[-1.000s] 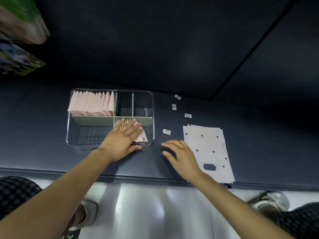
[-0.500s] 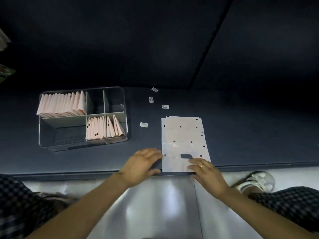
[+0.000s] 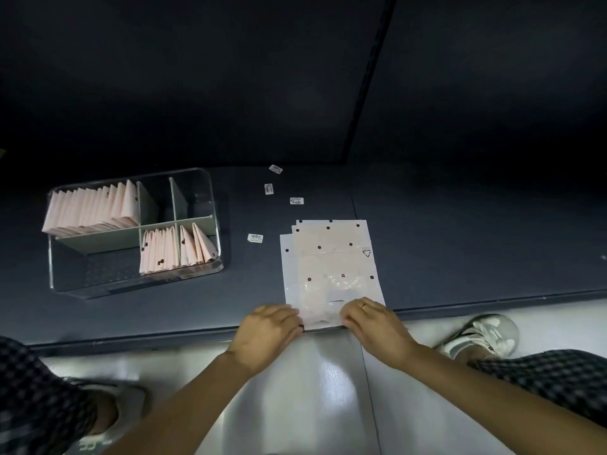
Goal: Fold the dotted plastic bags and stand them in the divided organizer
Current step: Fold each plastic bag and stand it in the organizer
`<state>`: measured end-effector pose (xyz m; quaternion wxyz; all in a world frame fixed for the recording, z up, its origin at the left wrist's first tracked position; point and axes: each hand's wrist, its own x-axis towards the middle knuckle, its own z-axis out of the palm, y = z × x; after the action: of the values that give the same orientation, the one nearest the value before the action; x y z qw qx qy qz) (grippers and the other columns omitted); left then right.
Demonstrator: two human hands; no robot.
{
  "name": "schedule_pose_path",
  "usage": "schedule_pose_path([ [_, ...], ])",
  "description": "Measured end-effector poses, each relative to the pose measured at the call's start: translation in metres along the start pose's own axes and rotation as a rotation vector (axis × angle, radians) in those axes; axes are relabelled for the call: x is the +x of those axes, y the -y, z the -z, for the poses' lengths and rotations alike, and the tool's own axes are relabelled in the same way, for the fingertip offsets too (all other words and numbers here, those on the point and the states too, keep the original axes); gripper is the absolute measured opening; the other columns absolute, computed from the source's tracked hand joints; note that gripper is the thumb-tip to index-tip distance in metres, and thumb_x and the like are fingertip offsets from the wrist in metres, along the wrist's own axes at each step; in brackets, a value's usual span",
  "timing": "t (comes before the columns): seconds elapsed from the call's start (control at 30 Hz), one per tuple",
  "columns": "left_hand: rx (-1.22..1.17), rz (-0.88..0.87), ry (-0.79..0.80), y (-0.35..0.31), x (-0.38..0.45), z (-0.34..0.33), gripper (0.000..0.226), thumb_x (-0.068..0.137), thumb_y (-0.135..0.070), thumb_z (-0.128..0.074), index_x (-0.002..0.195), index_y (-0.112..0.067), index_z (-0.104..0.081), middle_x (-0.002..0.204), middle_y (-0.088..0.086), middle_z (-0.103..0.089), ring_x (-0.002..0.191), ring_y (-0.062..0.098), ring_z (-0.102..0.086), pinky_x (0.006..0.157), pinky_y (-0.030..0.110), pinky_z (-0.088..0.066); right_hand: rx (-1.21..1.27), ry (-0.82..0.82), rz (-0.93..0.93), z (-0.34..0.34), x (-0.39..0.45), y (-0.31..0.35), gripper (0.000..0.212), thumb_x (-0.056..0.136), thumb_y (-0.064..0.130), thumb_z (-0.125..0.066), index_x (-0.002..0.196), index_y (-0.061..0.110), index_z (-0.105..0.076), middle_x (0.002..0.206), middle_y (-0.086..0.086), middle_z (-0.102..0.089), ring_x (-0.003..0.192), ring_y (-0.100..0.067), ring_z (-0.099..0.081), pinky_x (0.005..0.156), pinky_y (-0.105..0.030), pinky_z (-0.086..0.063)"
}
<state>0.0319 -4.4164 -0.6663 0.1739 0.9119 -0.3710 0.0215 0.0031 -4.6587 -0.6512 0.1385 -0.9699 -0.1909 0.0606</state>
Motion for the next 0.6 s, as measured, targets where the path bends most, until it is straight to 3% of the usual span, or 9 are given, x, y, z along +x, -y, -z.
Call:
schedule_pose_path([
  [0.07,-0.131,0.129,-0.015,-0.003,0.001,0.005,0.028,0.089,-0.034,-0.050,0.082,-0.020,-0.072,0.085,-0.008,-0.072,0.078,0.014,-0.069,0.062,0.021,-0.054,0.181,0.077,-0.096,0.004,0.001,-0.002,0.011,0.099,0.021,-0.041,0.097,0.016,-0.051,0.096,0.004,-0.059,0.088,-0.015,-0.053,0.077,-0.030,-0.044],
  [0.1,-0.203,0.220,-0.025,-0.004,0.002,0.009,0.030,0.094,-0.033,-0.045,0.087,-0.018,-0.070,0.084,-0.007,-0.071,0.079,0.016,-0.067,0.062,0.024,-0.052,0.255,0.097,-0.125,0.008,0.004,-0.002,0.011,0.099,0.027,-0.040,0.097,0.019,-0.048,0.095,0.007,-0.058,0.086,-0.011,-0.051,0.076,-0.030,-0.044],
  [0.2,-0.351,0.391,-0.023,0.002,0.011,0.016,0.022,0.099,-0.029,-0.044,0.089,-0.013,-0.056,0.064,-0.003,-0.055,0.067,0.029,-0.057,0.058,0.033,-0.040,0.466,0.221,-0.186,0.029,0.025,-0.012,0.024,0.084,0.050,-0.059,0.100,0.038,-0.046,0.101,0.021,-0.059,0.095,0.005,-0.053,0.082,-0.016,-0.043],
  [0.27,-0.443,0.438,-0.057,0.007,0.019,0.022,0.020,0.099,-0.029,-0.043,0.083,-0.018,-0.047,0.054,-0.005,-0.040,0.059,0.030,-0.047,0.058,0.036,-0.037,0.603,0.362,-0.257,0.049,0.042,-0.024,0.044,0.071,0.050,-0.073,0.105,0.049,-0.045,0.106,0.022,-0.059,0.102,0.009,-0.053,0.086,-0.010,-0.041],
  [0.33,-0.550,0.531,-0.124,0.015,0.030,0.025,0.023,0.099,-0.030,-0.043,0.076,-0.027,-0.042,0.053,-0.005,-0.038,0.056,0.022,-0.040,0.060,0.035,-0.036,0.684,0.408,-0.307,0.062,0.060,-0.040,0.048,0.070,0.040,-0.079,0.110,0.040,-0.052,0.109,0.016,-0.060,0.100,0.001,-0.056,0.089,-0.018,-0.045],
  [0.37,-0.600,0.582,-0.152,0.019,0.037,0.026,0.024,0.099,-0.030,-0.043,0.075,-0.026,-0.043,0.055,-0.006,-0.039,0.057,0.017,-0.038,0.060,0.032,-0.035,0.754,0.381,-0.329,0.064,0.068,-0.047,0.040,0.073,0.031,-0.078,0.107,0.028,-0.058,0.104,0.010,-0.063,0.094,-0.005,-0.060,0.087,-0.024,-0.047],
  [0.43,-0.670,0.670,-0.190,0.027,0.048,0.023,0.025,0.099,-0.028,-0.043,0.078,-0.015,-0.048,0.060,-0.003,-0.044,0.058,0.015,-0.038,0.060,0.032,-0.034,0.918,0.254,-0.411,0.061,0.082,-0.054,0.016,0.082,0.017,-0.071,0.085,0.009,-0.058,0.080,0.000,-0.064,0.073,-0.013,-0.061,0.075,-0.030,-0.049],
  [0.53,-0.722,0.777,-0.234,0.034,0.061,0.016,0.022,0.099,-0.026,-0.045,0.086,-0.010,-0.053,0.071,0.005,-0.056,0.065,0.018,-0.048,0.066,0.034,-0.040,0.871,0.133,-0.595,0.041,0.100,-0.053,0.026,0.091,0.017,-0.061,0.072,0.007,-0.046,0.064,-0.009,-0.043,0.051,-0.013,-0.045,0.056,-0.028,-0.037],
  [0.6,-0.676,0.819,-0.297,0.036,0.066,0.014,0.015,0.097,-0.026,-0.049,0.102,-0.015,-0.057,0.095,0.002,-0.063,0.087,0.017,-0.058,0.077,0.034,-0.046,0.771,0.127,-0.673,0.025,0.109,-0.052,0.026,0.091,0.019,-0.060,0.071,0.007,-0.045,0.064,-0.007,-0.039,0.051,-0.014,-0.039,0.052,-0.026,-0.030],
])
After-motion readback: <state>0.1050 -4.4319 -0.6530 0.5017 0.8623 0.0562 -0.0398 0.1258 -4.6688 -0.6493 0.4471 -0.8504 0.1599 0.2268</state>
